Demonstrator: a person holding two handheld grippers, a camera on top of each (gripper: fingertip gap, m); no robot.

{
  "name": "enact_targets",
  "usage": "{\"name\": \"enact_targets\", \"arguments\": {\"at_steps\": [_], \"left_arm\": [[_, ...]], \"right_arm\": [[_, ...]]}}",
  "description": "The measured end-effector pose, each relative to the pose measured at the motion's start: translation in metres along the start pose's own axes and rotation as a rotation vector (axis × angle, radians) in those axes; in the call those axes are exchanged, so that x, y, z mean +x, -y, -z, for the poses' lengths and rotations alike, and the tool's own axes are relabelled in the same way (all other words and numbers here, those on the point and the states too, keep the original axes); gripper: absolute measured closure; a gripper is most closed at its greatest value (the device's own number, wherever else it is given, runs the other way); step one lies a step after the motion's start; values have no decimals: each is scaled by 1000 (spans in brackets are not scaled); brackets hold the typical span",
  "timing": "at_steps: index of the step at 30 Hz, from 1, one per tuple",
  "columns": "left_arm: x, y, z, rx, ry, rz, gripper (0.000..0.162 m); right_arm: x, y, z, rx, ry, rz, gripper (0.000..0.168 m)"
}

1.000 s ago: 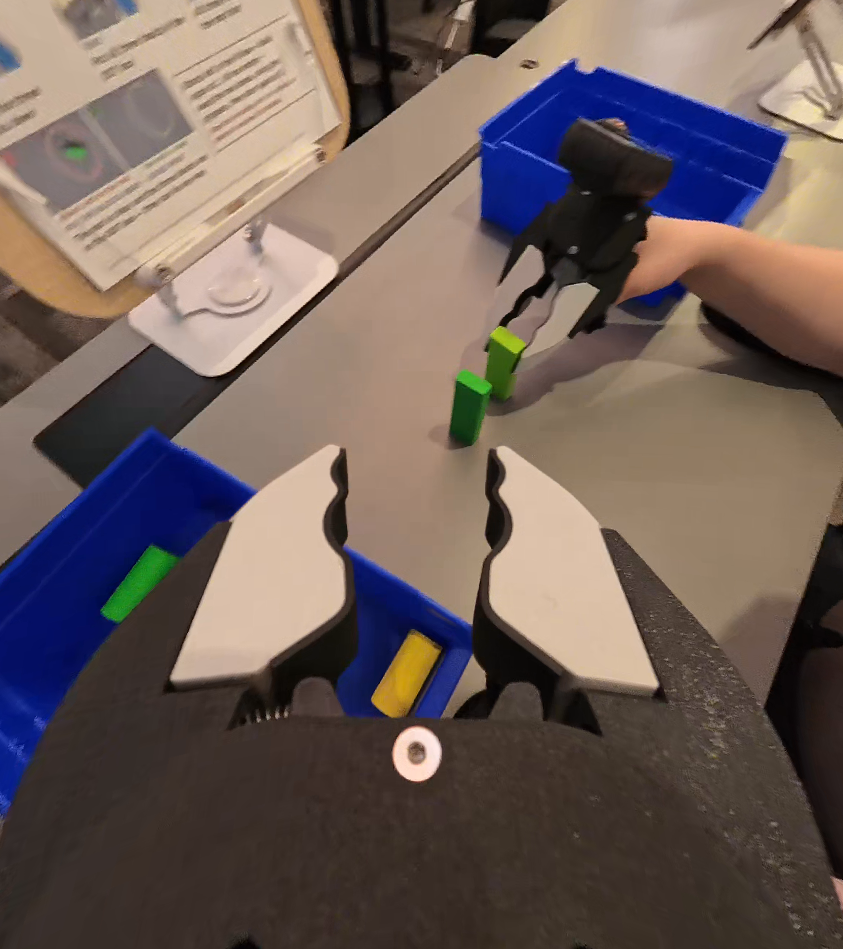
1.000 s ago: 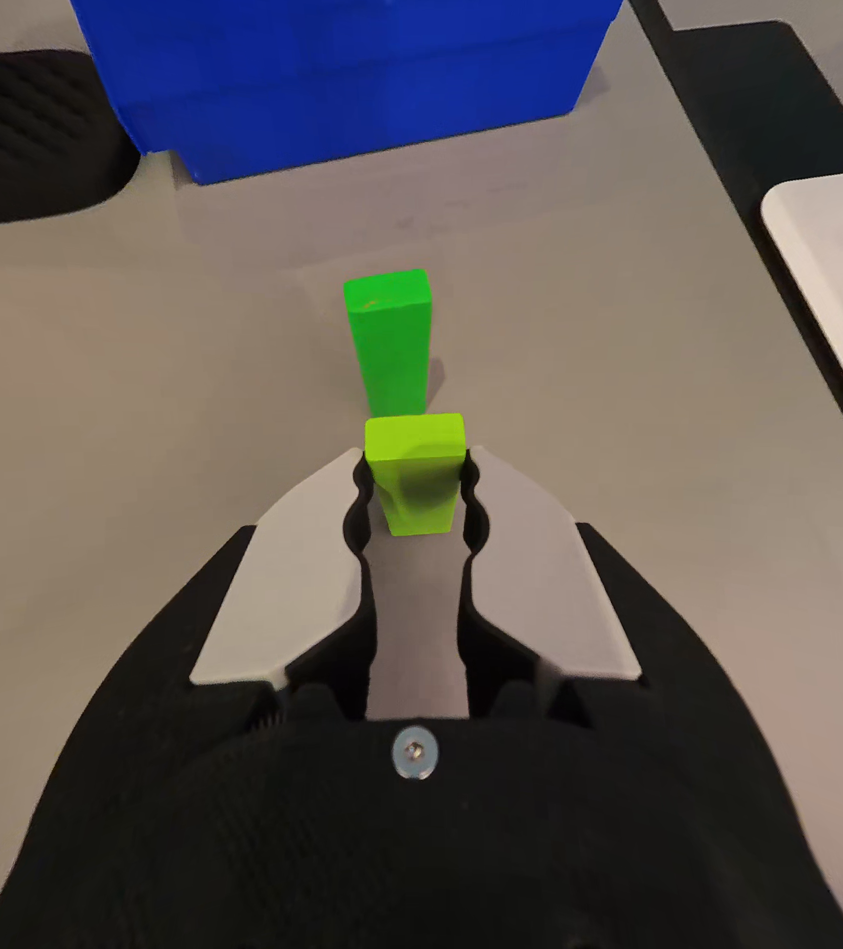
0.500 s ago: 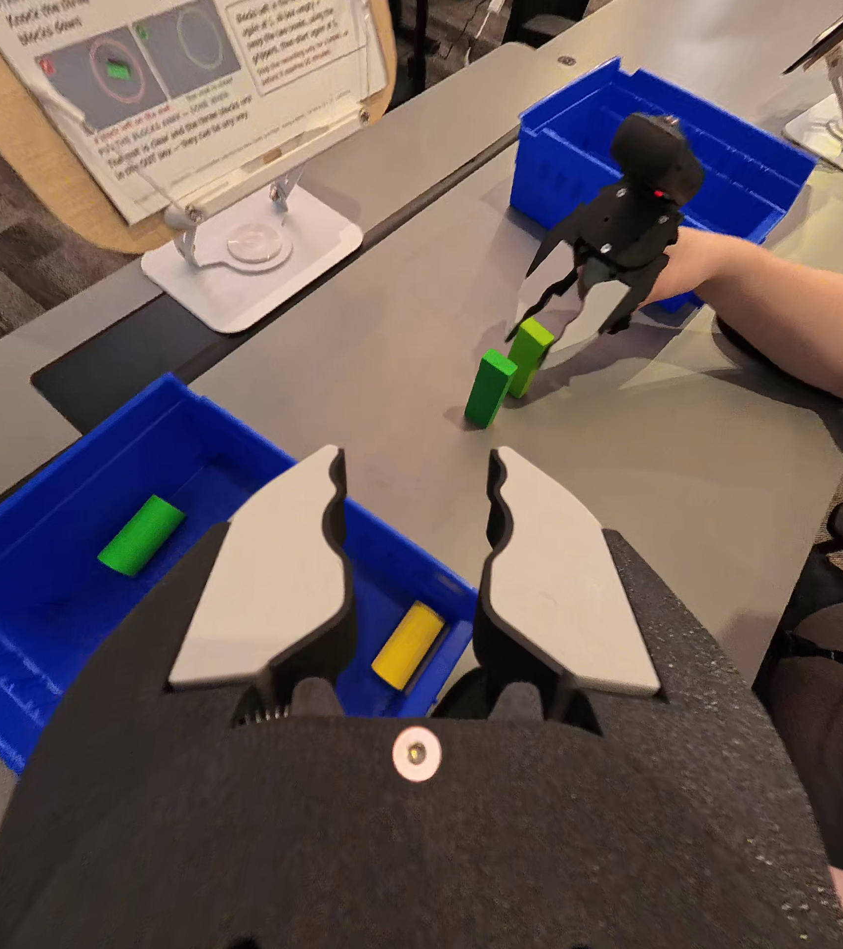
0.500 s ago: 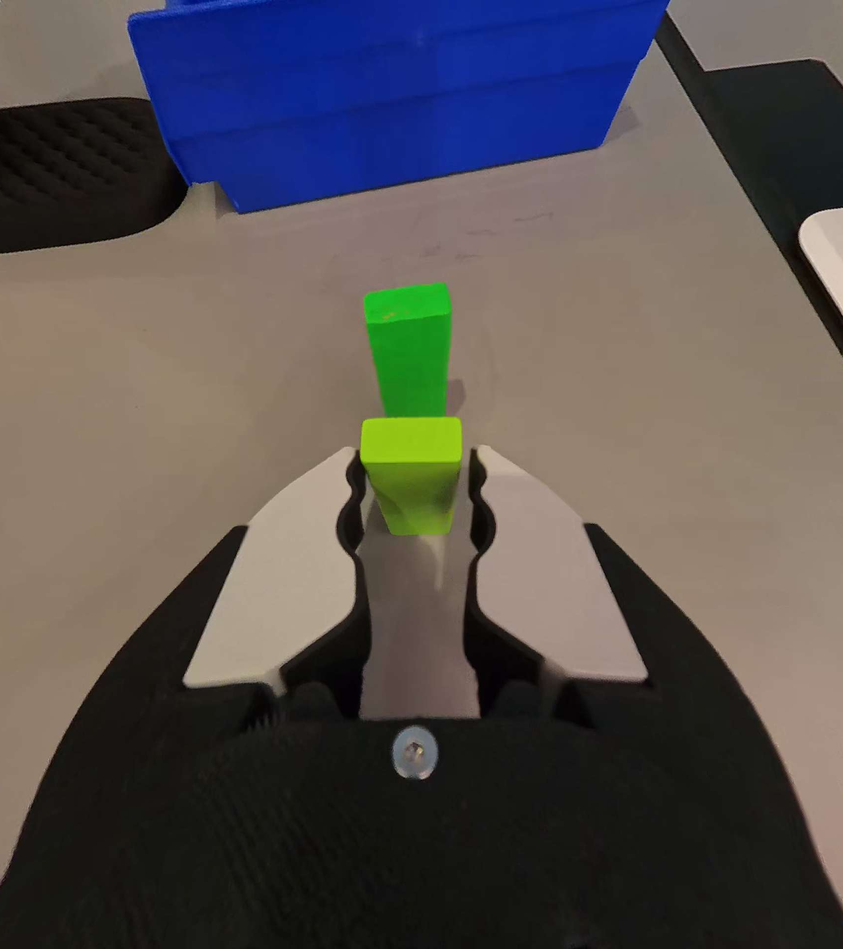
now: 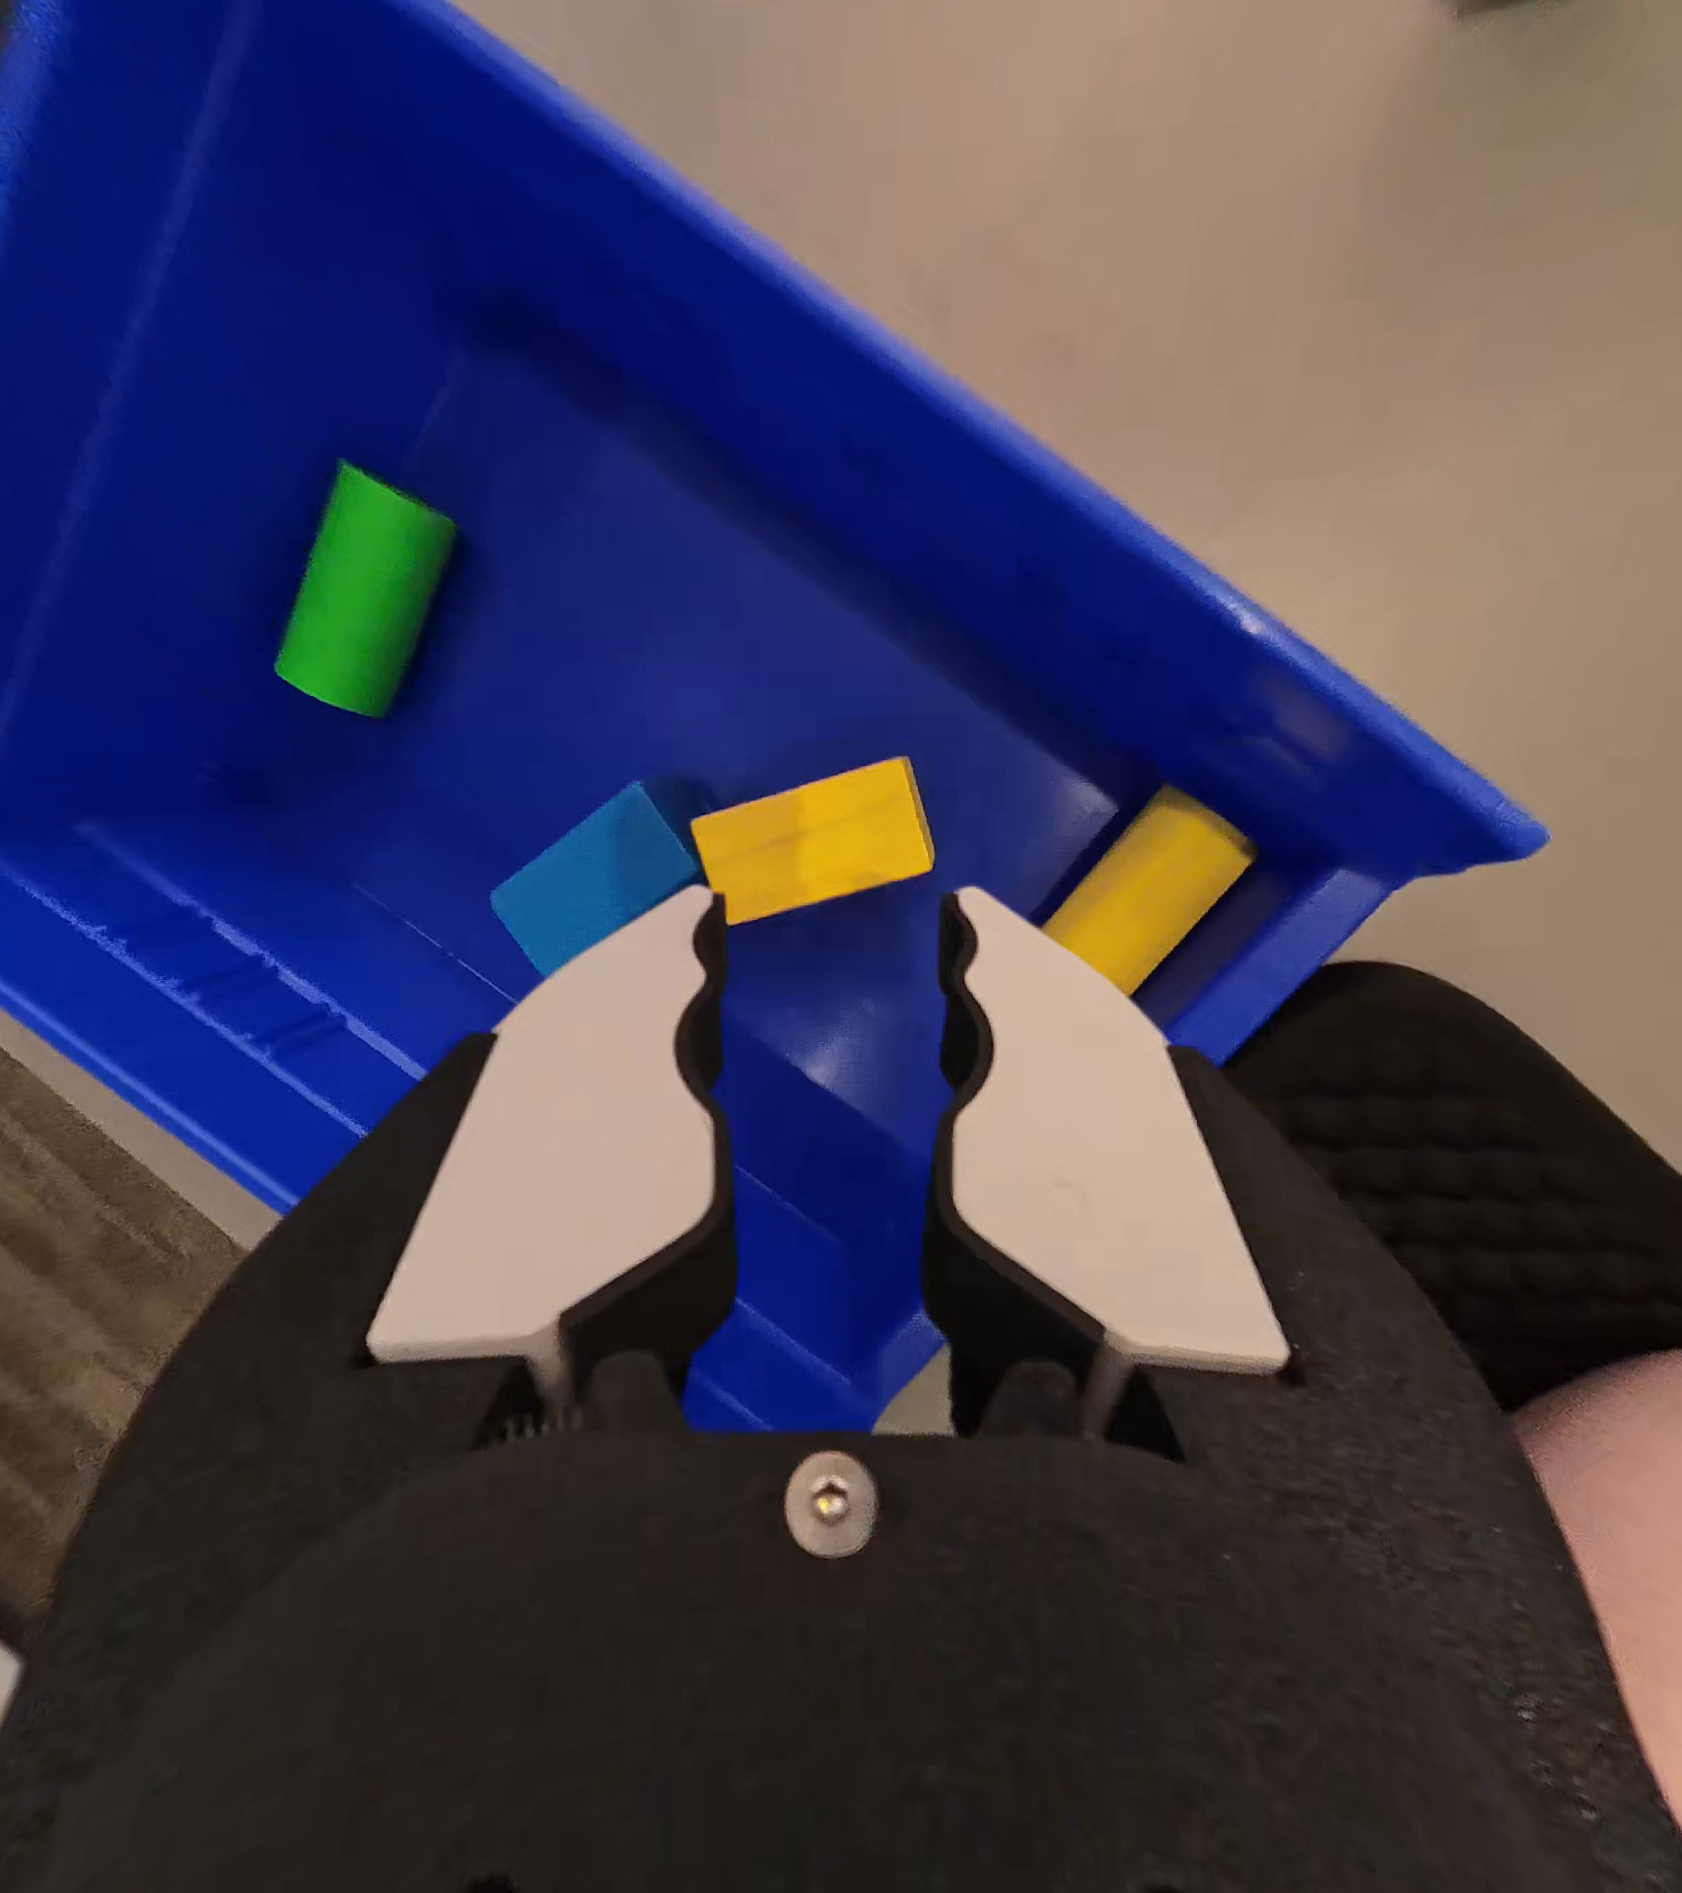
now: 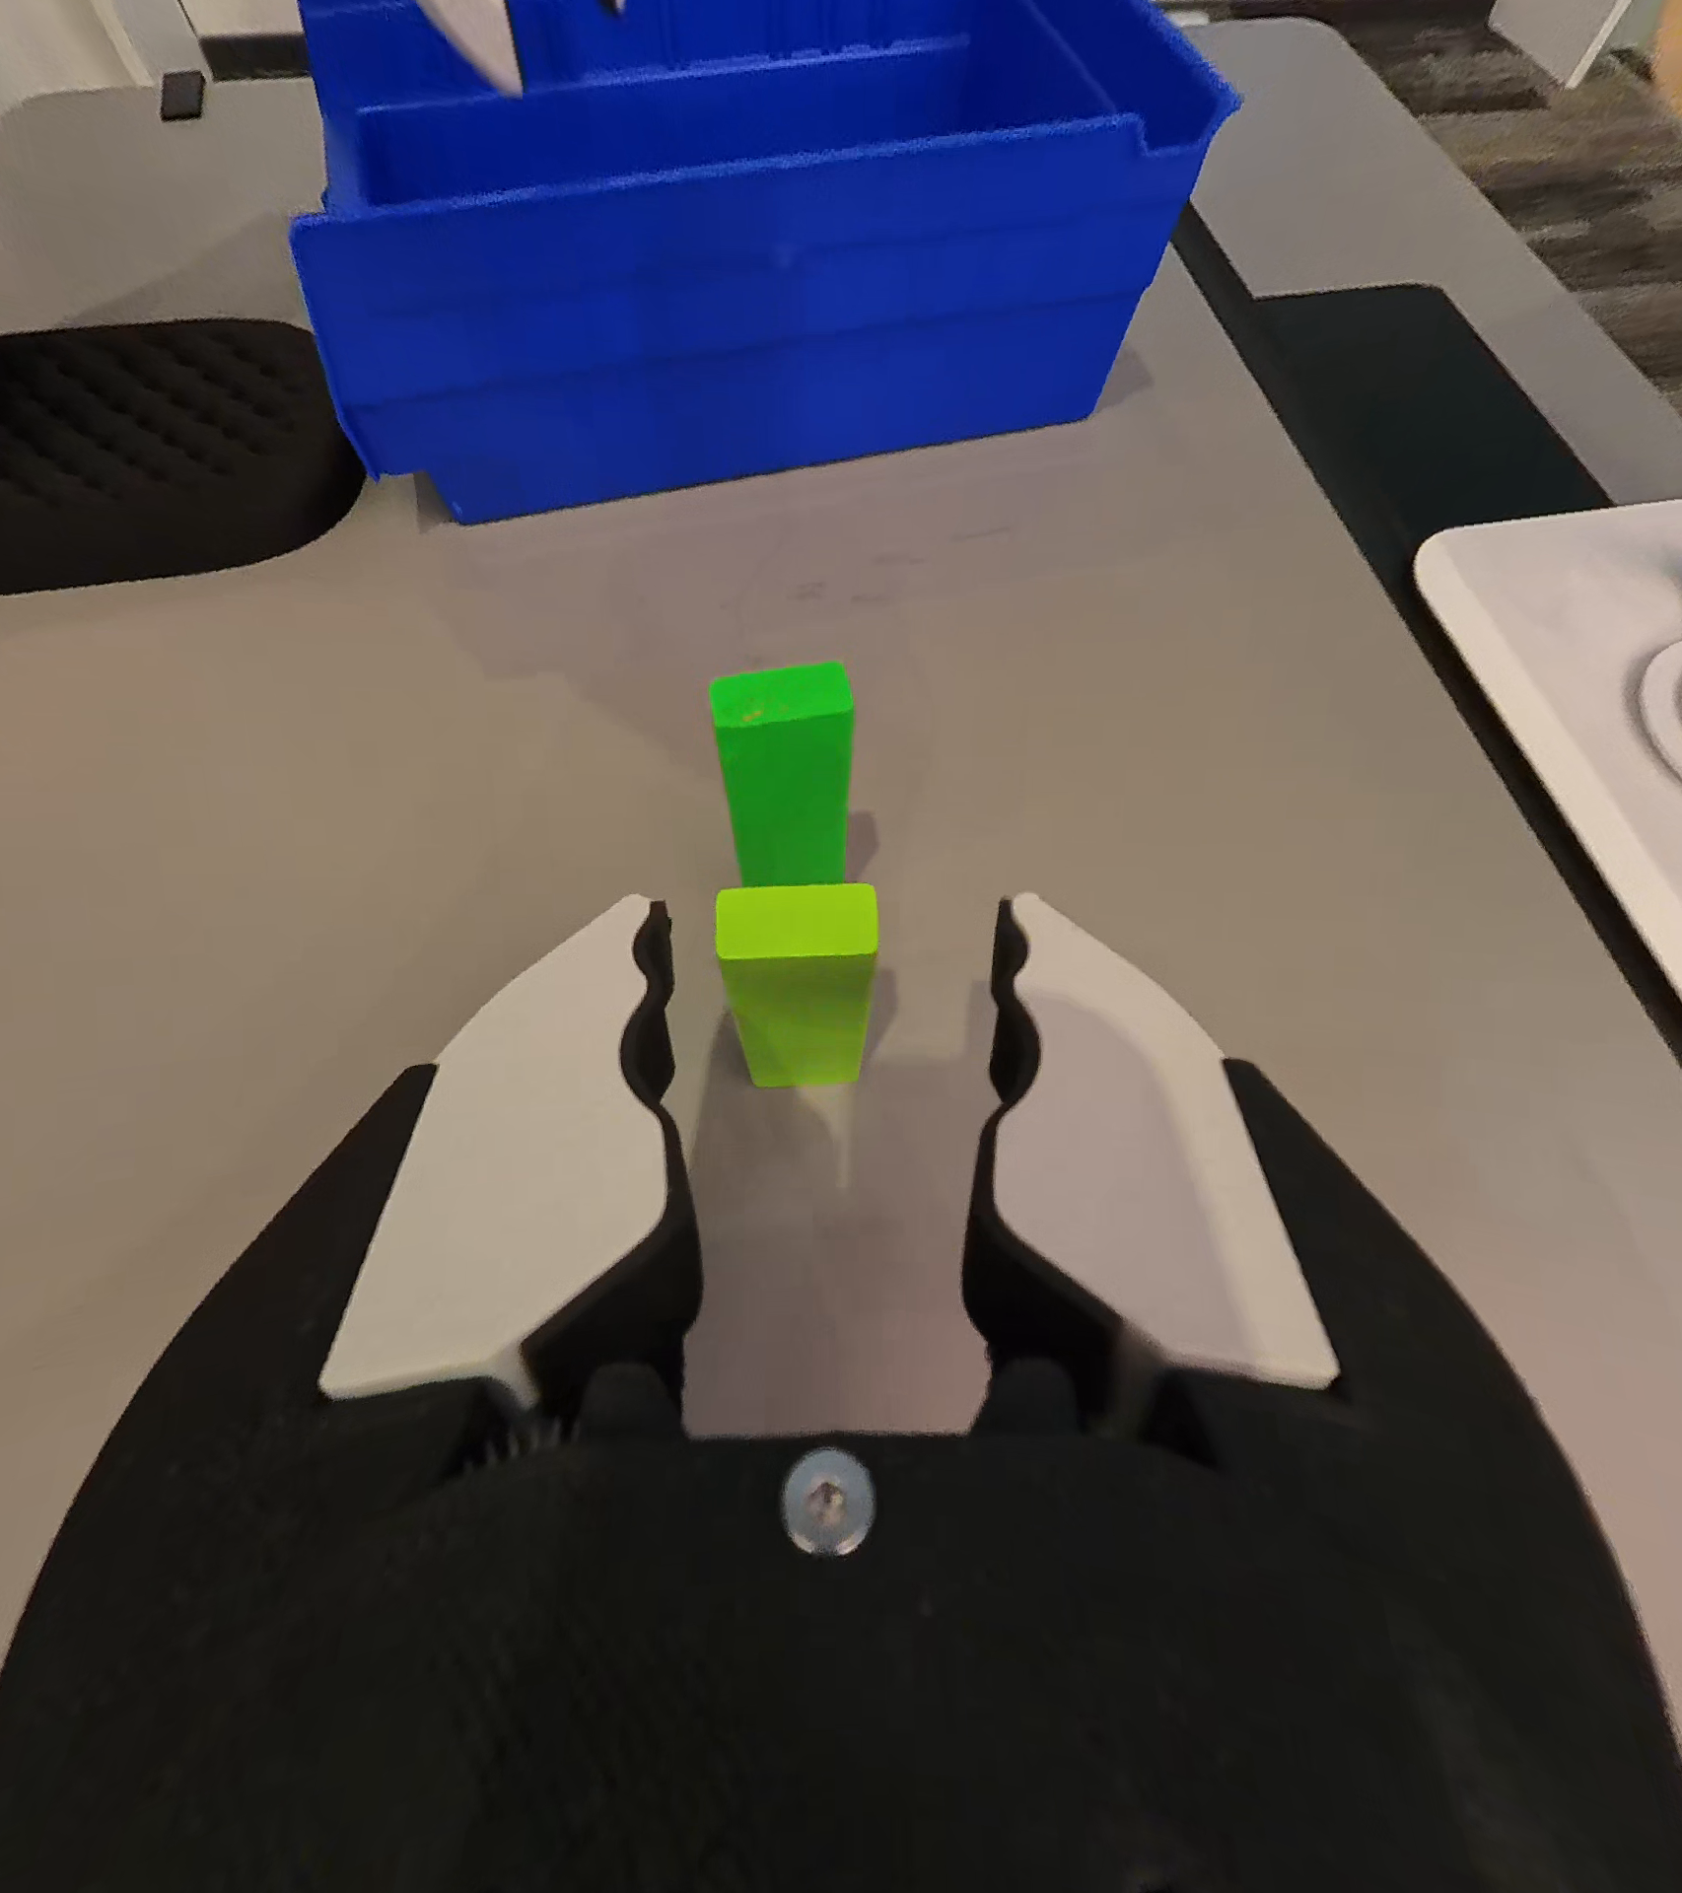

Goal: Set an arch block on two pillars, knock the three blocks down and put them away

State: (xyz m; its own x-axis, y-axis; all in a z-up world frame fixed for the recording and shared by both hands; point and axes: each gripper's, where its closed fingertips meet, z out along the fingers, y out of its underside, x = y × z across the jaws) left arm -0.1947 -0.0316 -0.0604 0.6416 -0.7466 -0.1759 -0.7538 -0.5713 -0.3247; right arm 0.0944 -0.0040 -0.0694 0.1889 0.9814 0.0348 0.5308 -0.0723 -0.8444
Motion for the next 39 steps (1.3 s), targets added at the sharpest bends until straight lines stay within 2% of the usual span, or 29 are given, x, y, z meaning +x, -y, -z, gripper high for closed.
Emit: {"name": "enact_targets", "arguments": {"at_steps": [4,6,9,10,16,20,24,27,29,34,39], "left_arm": [[-5,-10,-16,-116,-20,116,114],[-3,-7,-22,-106,-29,75,110],[4,-4,-29,-78,-54,-14,112],[3,-5,-31,-85,-51,-27,108],[-1,-12,-41,-138,-25,-27,103],[6,-13,-40,-229,-39,-176,101],[-5,-6,-39,-273,19,-395,103],[2,-1,-49,-236,-2,-553,115],[6,-4,-54,-247,-44,-587,116],[5,-11,-63,-258,-128,-588,95],[-6,-27,-73,-315,-140,-635,97]], "right_arm": [[1,8,8,22,-18,15,107],[0,10,11,28,-13,18,107],[-1,11,14,38,-6,13,107],[-2,11,15,39,-1,10,107],[-6,14,21,45,16,3,106],[-10,25,28,82,36,2,105],[-13,33,31,107,54,4,106],[-15,33,31,102,59,5,106],[-18,32,30,104,72,0,106],[-22,27,23,77,89,-1,106],[-24,24,17,58,103,-2,106]]}}
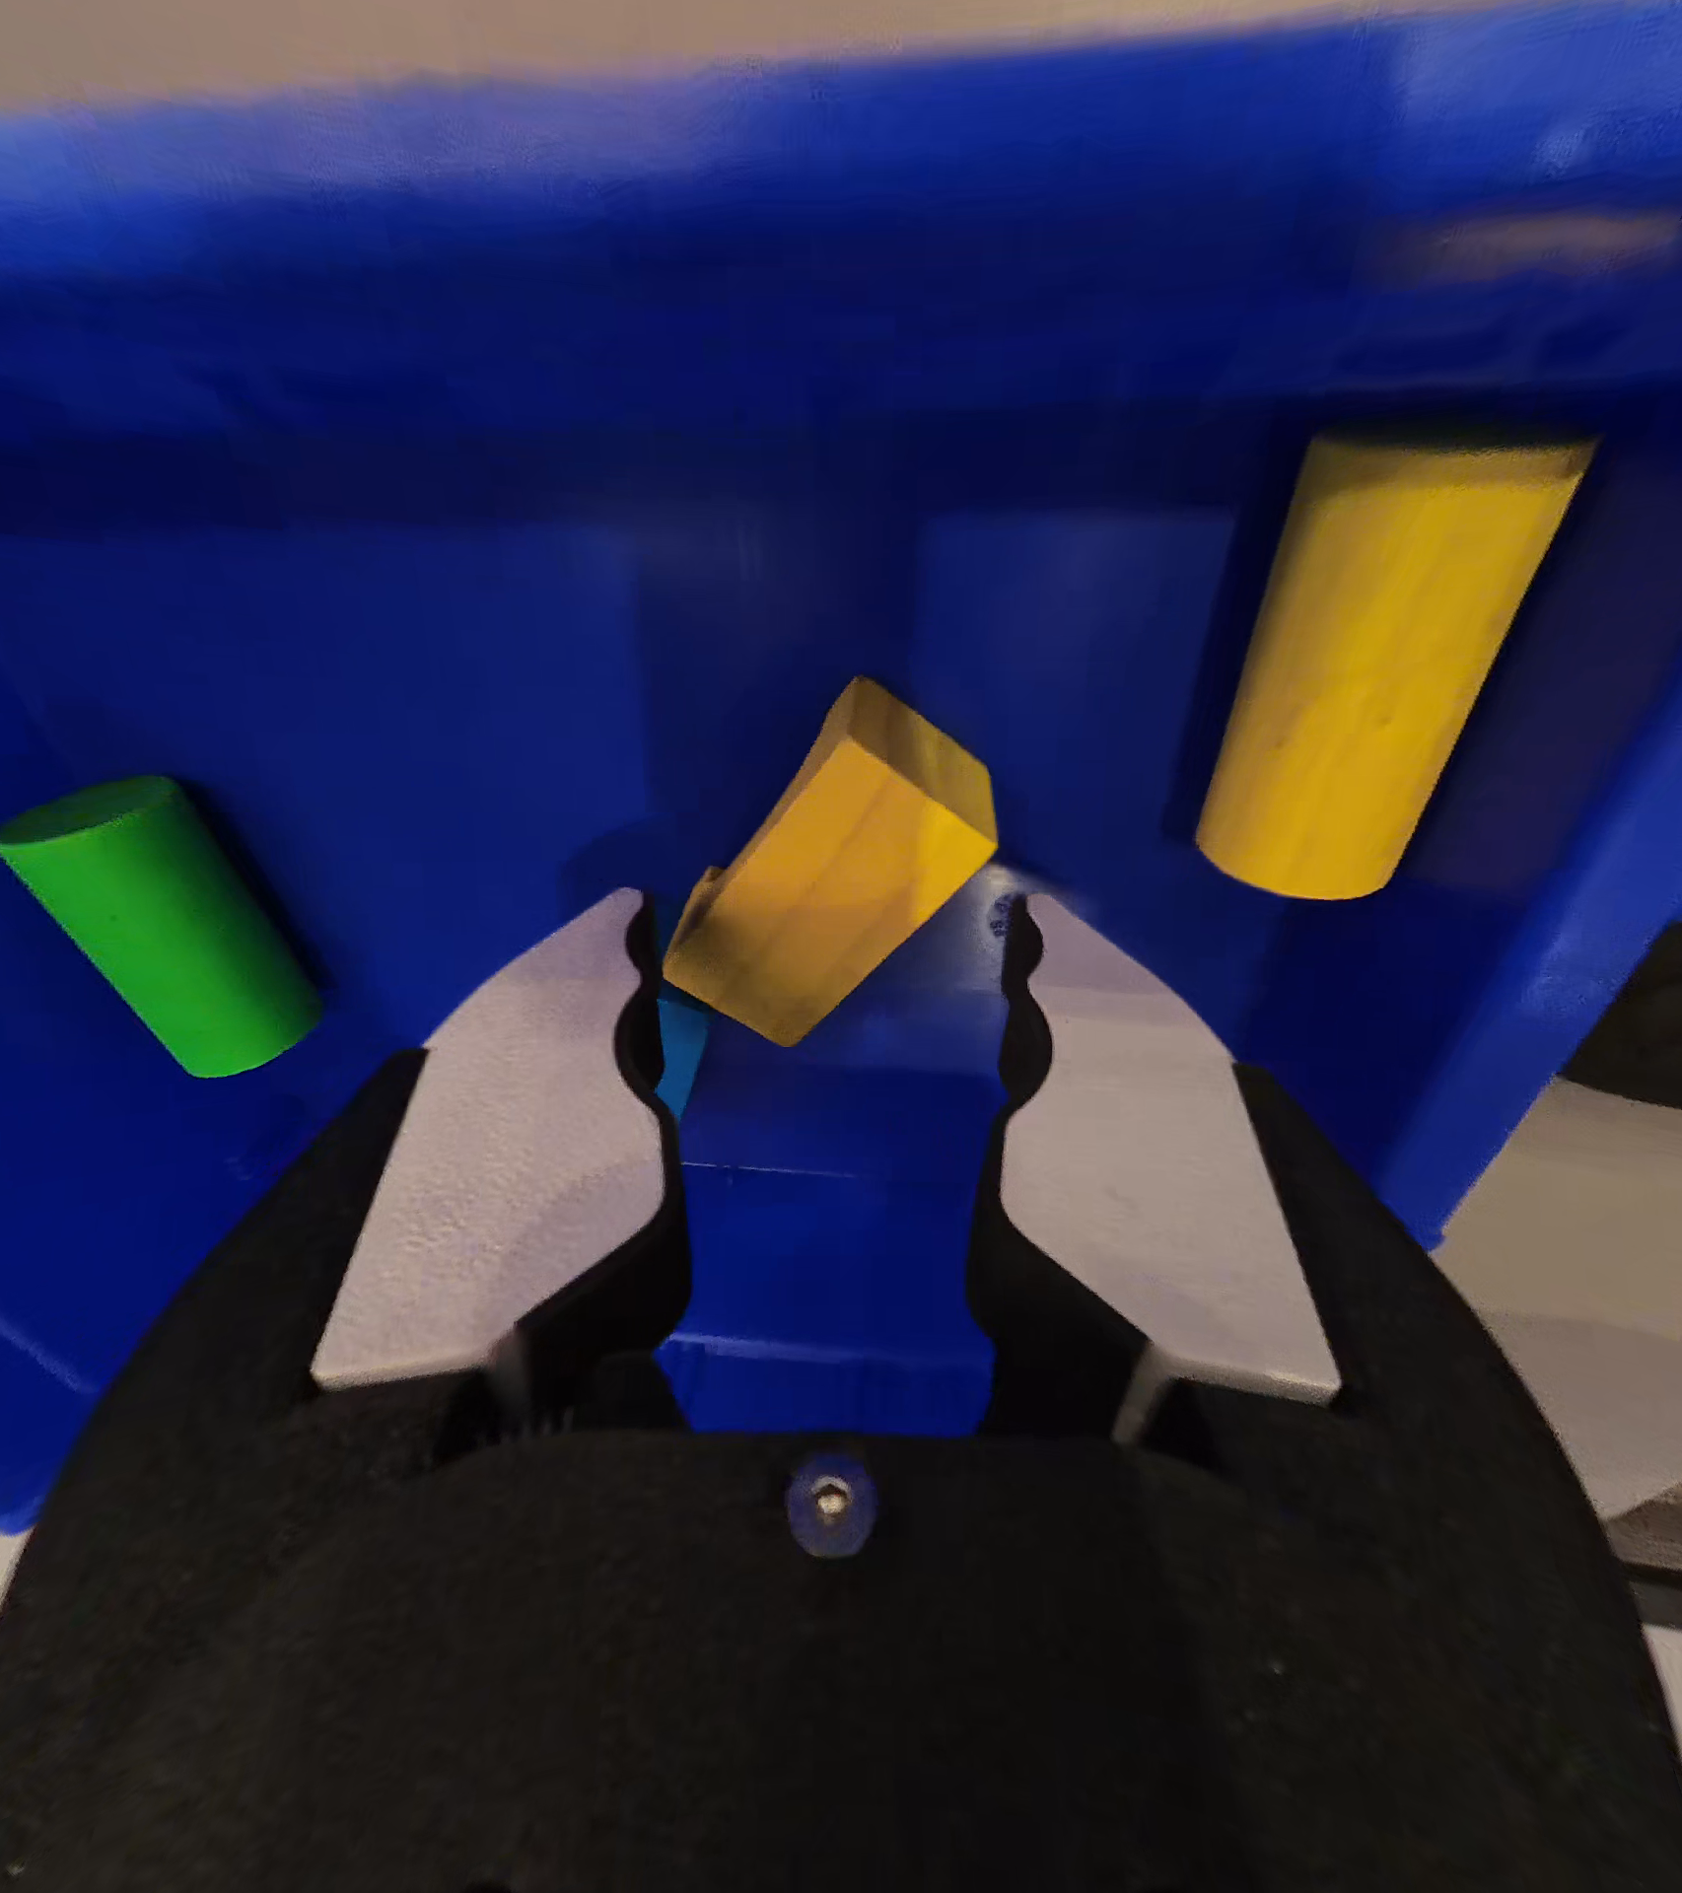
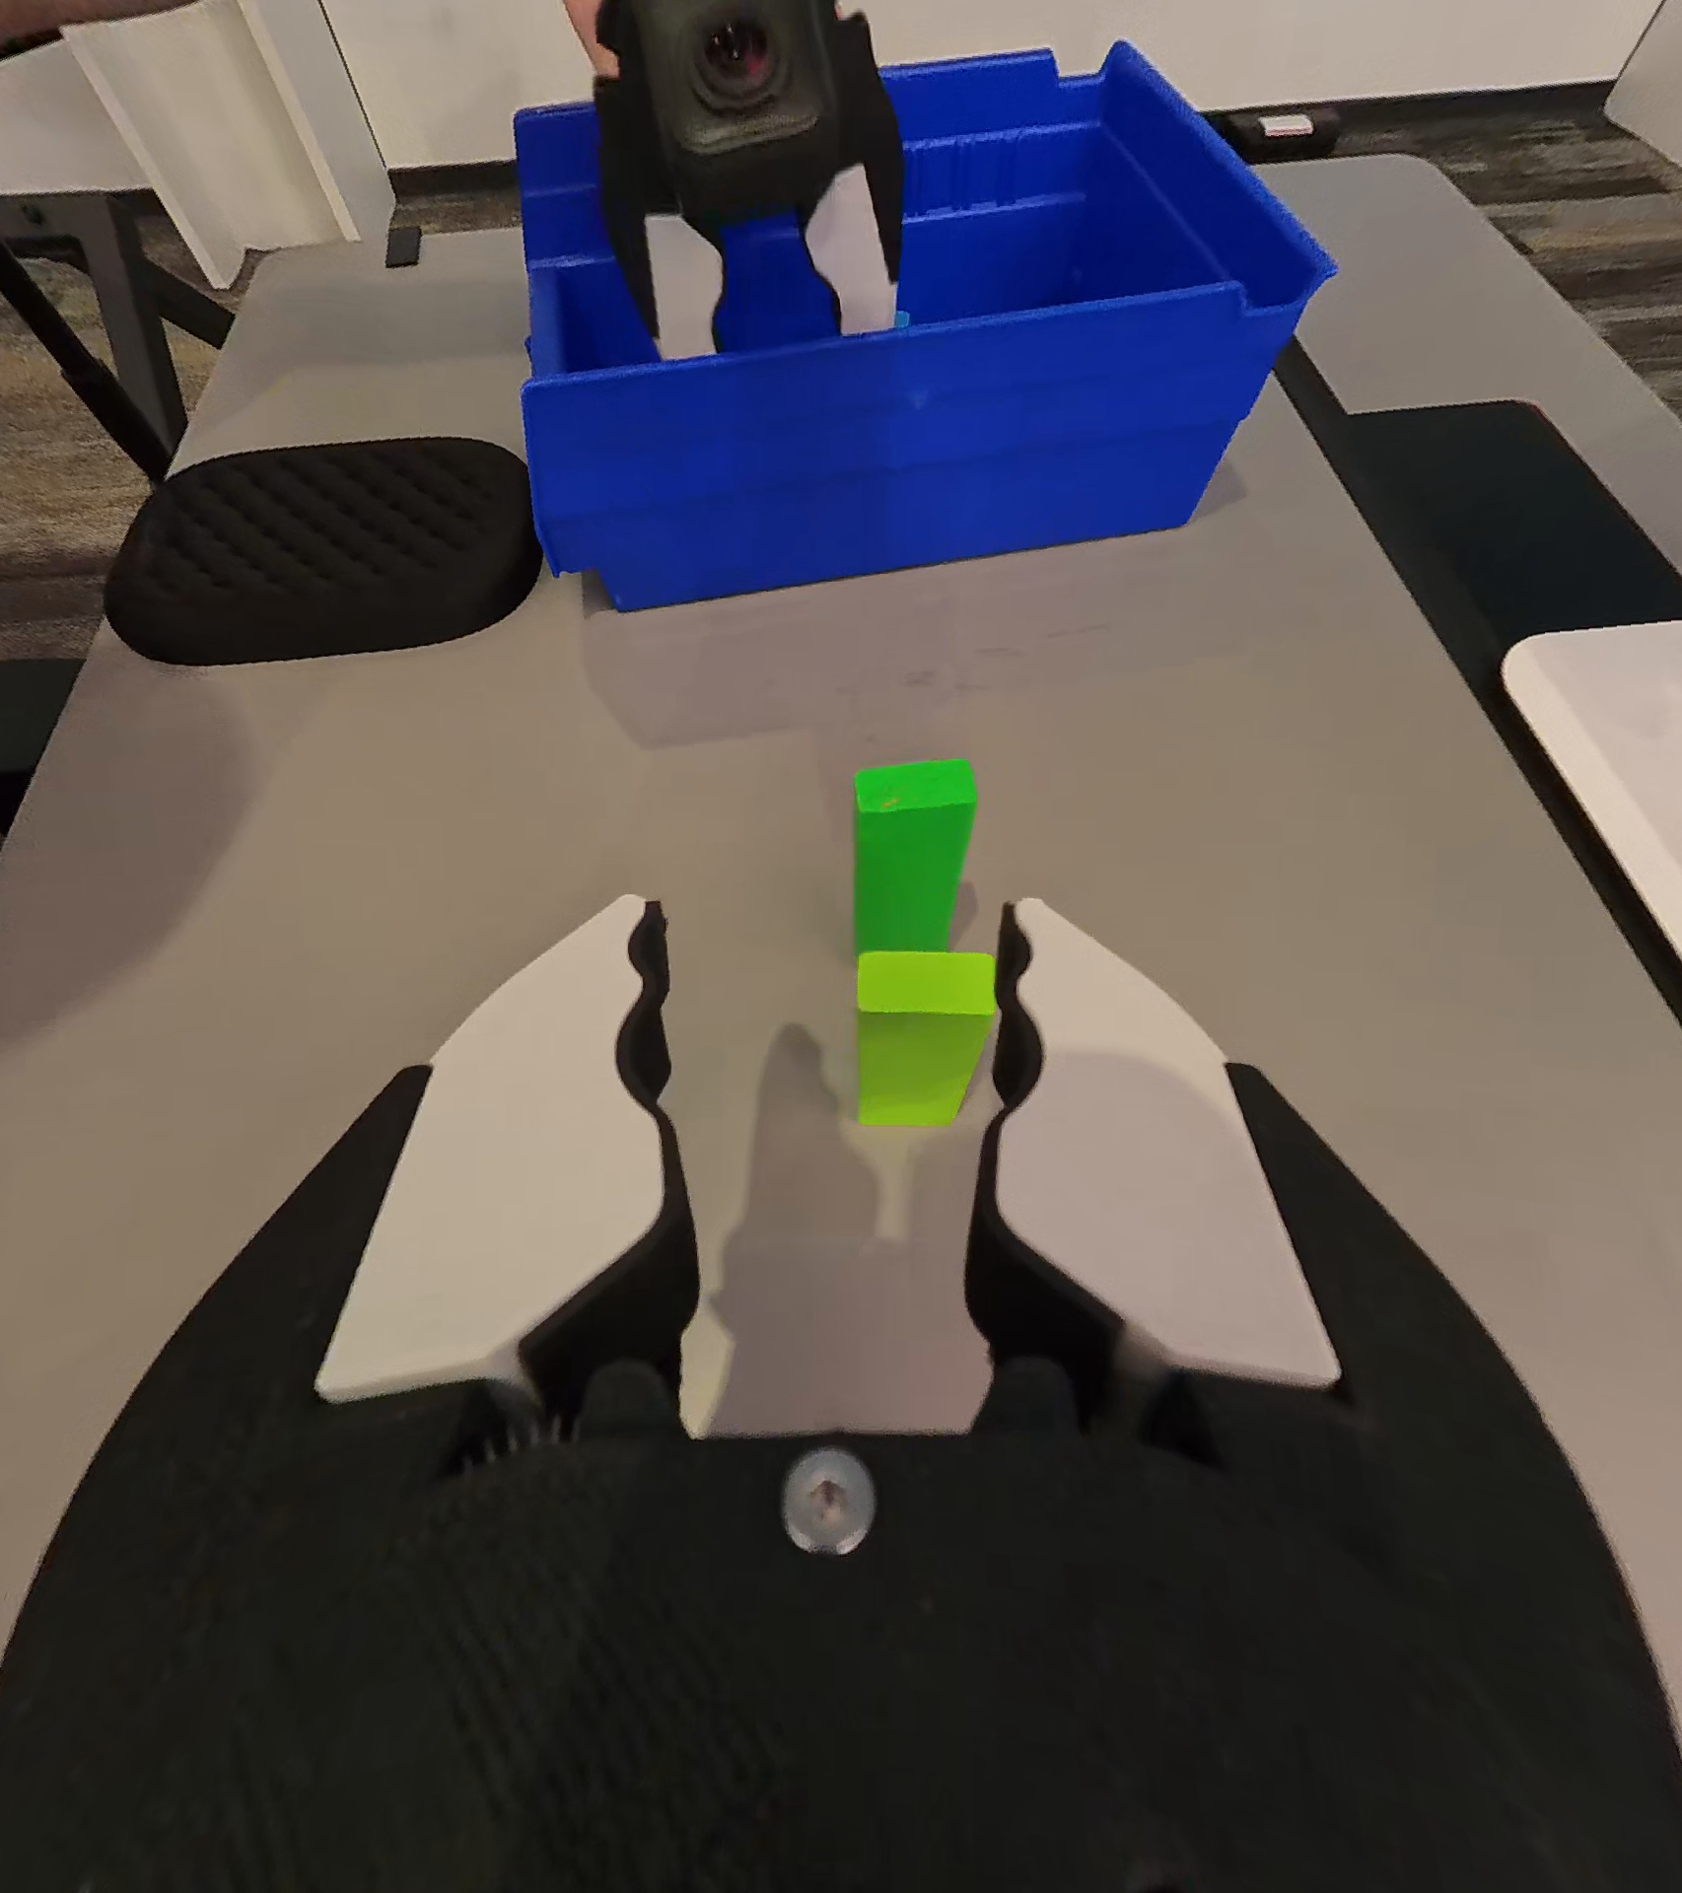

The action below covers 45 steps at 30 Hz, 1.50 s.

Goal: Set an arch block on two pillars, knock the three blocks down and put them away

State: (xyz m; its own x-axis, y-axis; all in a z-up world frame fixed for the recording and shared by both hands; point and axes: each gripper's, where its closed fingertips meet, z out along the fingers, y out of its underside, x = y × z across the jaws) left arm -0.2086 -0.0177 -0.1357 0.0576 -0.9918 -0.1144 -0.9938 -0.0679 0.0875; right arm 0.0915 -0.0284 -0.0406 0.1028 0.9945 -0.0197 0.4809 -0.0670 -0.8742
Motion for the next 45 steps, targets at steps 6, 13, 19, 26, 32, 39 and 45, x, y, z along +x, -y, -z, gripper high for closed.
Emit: {"name": "enact_targets", "arguments": {"at_steps": [6,13,19,26,32,39,45], "left_arm": [[-2,-3,-17,-13,6,-37,111],[4,-8,-13,-46,-83,115,117],[-3,-9,10,1,-6,176,119],[-6,58,118,290,101,232,120],[14,147,164,374,119,126,120],[24,207,150,218,126,32,121],[13,247,132,178,82,88,121]], "right_arm": [[-1,-2,-2,-8,8,-4,106],[-1,4,4,17,12,-10,106],[3,9,17,44,-3,-16,106],[12,27,51,99,-77,-2,106],[4,38,65,127,-102,41,106],[-27,49,56,35,-128,253,106],[-44,28,92,-70,-40,321,106]]}}
